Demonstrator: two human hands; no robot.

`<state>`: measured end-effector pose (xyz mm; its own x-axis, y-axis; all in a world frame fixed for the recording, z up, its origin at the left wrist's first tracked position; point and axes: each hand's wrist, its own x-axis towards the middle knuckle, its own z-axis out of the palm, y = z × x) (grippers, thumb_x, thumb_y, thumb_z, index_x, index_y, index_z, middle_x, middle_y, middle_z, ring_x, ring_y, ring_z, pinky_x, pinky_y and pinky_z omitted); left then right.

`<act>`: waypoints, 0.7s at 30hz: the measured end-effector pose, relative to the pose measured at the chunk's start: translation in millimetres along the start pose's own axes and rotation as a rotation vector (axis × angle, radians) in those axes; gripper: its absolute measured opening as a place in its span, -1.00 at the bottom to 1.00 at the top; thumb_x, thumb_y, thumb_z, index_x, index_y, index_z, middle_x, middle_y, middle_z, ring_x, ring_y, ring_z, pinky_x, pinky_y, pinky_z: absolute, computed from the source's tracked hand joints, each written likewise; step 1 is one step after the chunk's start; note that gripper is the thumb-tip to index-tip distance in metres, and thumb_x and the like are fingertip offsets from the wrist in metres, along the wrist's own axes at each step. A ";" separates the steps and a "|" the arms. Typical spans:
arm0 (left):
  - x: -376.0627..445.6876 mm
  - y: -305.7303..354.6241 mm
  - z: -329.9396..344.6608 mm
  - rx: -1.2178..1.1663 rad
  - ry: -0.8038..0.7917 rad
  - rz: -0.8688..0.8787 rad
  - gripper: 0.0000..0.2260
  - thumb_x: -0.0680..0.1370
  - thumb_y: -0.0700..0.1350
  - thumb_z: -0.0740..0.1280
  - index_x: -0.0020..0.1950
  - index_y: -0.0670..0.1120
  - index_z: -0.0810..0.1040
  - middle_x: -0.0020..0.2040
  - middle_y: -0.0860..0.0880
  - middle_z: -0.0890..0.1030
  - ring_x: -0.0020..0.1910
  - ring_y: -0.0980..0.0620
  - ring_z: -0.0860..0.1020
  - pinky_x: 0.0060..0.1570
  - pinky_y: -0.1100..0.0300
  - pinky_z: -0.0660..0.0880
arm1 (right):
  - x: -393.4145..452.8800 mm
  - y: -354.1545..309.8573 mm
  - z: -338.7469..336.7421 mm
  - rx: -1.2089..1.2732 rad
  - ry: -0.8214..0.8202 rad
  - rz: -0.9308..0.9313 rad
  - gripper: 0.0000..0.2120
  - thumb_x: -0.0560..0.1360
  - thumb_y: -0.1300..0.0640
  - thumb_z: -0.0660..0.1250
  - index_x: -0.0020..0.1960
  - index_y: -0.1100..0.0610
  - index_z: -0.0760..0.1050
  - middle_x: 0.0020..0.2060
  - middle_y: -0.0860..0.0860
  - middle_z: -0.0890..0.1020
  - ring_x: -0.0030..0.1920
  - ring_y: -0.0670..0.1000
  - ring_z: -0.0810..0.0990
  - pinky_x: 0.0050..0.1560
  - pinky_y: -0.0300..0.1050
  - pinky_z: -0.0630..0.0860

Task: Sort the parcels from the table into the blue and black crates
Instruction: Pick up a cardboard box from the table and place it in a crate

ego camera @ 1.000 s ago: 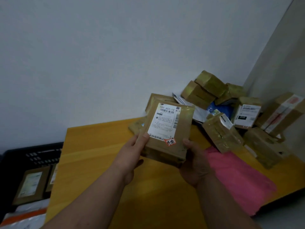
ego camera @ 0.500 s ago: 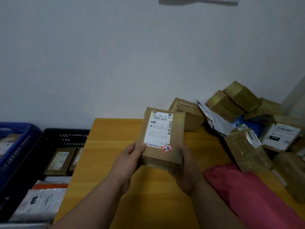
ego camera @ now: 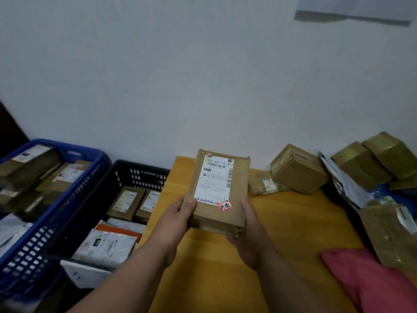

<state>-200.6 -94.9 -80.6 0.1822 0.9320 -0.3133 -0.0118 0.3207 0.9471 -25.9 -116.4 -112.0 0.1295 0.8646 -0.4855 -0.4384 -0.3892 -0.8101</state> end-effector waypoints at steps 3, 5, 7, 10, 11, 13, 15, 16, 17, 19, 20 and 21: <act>-2.0 -1.1 -48.8 0.008 0.027 -0.010 -0.71 0.62 0.13 0.20 0.33 0.16 0.46 0.15 0.10 0.57 0.16 0.11 0.51 0.27 0.08 0.46 | 2.7 13.1 43.6 -0.055 0.020 0.021 -0.48 0.38 -0.38 0.30 0.21 -0.12 0.58 0.07 -0.09 0.69 0.15 -0.02 0.59 -0.02 -0.08 0.50; -1.8 -1.9 -87.3 0.022 0.052 -0.026 -0.70 0.61 0.14 0.20 0.33 0.16 0.46 0.15 0.11 0.57 0.17 0.09 0.52 0.28 0.04 0.46 | 5.6 26.0 78.7 -0.089 0.025 0.036 -0.45 0.31 -0.42 0.32 0.16 -0.12 0.60 0.03 -0.10 0.71 0.12 -0.02 0.60 -0.05 -0.09 0.50; -0.9 -2.3 -130.5 0.012 0.090 -0.042 -0.74 0.61 0.14 0.20 0.28 0.17 0.48 0.12 0.12 0.59 0.16 0.07 0.54 0.28 0.01 0.45 | 9.5 42.4 117.5 -0.138 0.007 0.054 -0.48 0.35 -0.44 0.28 0.13 -0.13 0.60 -0.03 -0.11 0.72 0.04 -0.05 0.61 -0.08 -0.12 0.49; -0.4 -4.1 -195.3 0.026 0.131 -0.052 -0.71 0.62 0.14 0.19 0.30 0.12 0.50 0.18 0.06 0.60 0.20 0.02 0.54 0.31 -0.06 0.42 | 16.4 71.7 174.8 -0.196 -0.014 0.086 -0.49 0.43 -0.43 0.22 0.14 -0.10 0.60 -0.06 -0.10 0.72 -0.04 -0.05 0.58 -0.13 -0.12 0.46; -0.4 -6.1 -215.1 0.032 0.145 -0.064 -0.67 0.62 0.14 0.18 0.35 0.11 0.47 0.20 0.05 0.60 0.21 0.02 0.53 0.32 -0.07 0.41 | 17.5 81.4 192.4 -0.208 -0.021 0.100 -0.48 0.44 -0.43 0.20 0.14 -0.09 0.59 -0.05 -0.08 0.71 -0.03 -0.04 0.58 -0.14 -0.11 0.46; -1.8 -9.8 -249.7 0.049 0.175 -0.090 -0.66 0.63 0.14 0.17 0.39 0.14 0.43 0.21 0.06 0.58 0.21 0.01 0.51 0.28 -0.05 0.43 | 18.2 100.1 222.7 -0.232 -0.042 0.129 -0.49 0.46 -0.42 0.17 0.15 -0.10 0.59 -0.01 -0.09 0.71 0.03 -0.04 0.58 -0.11 -0.09 0.46; -4.1 -12.9 -276.9 0.054 0.213 -0.118 -0.63 0.62 0.14 0.17 0.43 0.15 0.37 0.24 0.05 0.55 0.20 0.00 0.51 0.19 -0.01 0.47 | 17.7 115.8 248.1 -0.263 -0.072 0.146 -0.51 0.47 -0.43 0.14 0.15 -0.15 0.57 -0.01 -0.14 0.71 0.09 -0.05 0.59 -0.06 -0.06 0.47; -4.8 -14.3 -288.5 0.050 0.245 -0.133 -0.59 0.62 0.13 0.19 0.46 0.13 0.32 0.27 0.02 0.53 0.21 -0.02 0.50 0.21 -0.03 0.47 | 17.9 121.8 259.6 -0.281 -0.091 0.154 -0.50 0.45 -0.44 0.13 0.16 -0.16 0.56 0.00 -0.14 0.70 0.12 -0.05 0.58 0.00 -0.04 0.48; -4.3 -16.2 -299.7 0.047 0.282 -0.147 -0.57 0.62 0.12 0.20 0.47 0.09 0.29 0.29 -0.01 0.51 0.21 -0.04 0.50 0.25 -0.05 0.45 | 18.4 126.2 270.4 -0.298 -0.105 0.168 -0.48 0.44 -0.45 0.13 0.19 -0.16 0.54 0.04 -0.13 0.70 0.16 -0.02 0.57 0.08 0.02 0.49; -1.7 -19.7 -318.8 0.036 0.349 -0.166 -0.60 0.61 0.09 0.21 0.41 0.02 0.30 0.24 -0.05 0.52 0.16 -0.04 0.51 0.22 -0.04 0.47 | 22.3 133.0 289.3 -0.327 -0.115 0.207 -0.39 0.42 -0.46 0.13 0.27 -0.10 0.51 0.14 -0.05 0.65 0.21 0.04 0.55 0.22 0.10 0.47; -0.2 -20.9 -327.2 0.026 0.376 -0.168 -0.66 0.61 0.09 0.21 0.35 0.01 0.33 0.19 -0.04 0.54 0.11 -0.02 0.53 0.13 0.01 0.50 | 25.8 136.0 297.5 -0.344 -0.119 0.223 -0.36 0.41 -0.46 0.13 0.30 -0.08 0.49 0.17 -0.03 0.63 0.21 0.05 0.55 0.22 0.11 0.46; 1.7 -22.2 -334.9 0.015 0.397 -0.169 -0.72 0.61 0.09 0.21 0.27 0.02 0.36 0.13 -0.03 0.55 0.06 0.00 0.54 0.00 0.07 0.50 | 29.7 138.8 305.7 -0.363 -0.125 0.239 -0.34 0.40 -0.47 0.15 0.32 -0.08 0.47 0.20 -0.01 0.61 0.22 0.06 0.54 0.23 0.12 0.45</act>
<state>-529.3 -43.8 -125.4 -0.2126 0.8601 -0.4638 0.0008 0.4748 0.8801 -354.8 -47.6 -138.4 -0.0561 0.7601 -0.6474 -0.1000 -0.6494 -0.7538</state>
